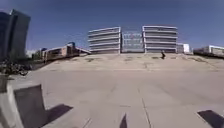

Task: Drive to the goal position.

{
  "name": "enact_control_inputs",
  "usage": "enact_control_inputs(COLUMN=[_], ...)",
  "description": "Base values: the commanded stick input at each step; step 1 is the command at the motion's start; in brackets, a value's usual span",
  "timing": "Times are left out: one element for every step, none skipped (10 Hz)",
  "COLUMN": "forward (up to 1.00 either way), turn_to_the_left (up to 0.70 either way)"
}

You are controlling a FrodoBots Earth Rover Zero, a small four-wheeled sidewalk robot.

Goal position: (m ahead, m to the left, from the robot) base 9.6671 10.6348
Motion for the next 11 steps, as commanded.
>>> enact_control_inputs(forward=[0.7, 0.7, 0.7, 0.7, 0.7, 0.7, 0.7, 0.7, 0.7, 0.7, 0.7], turn_to_the_left=[-0.01, 0.0, -0.01, -0.01, -0.01, -0.01, -0.01, -0.01, -0.01, -0.01, -0.01])
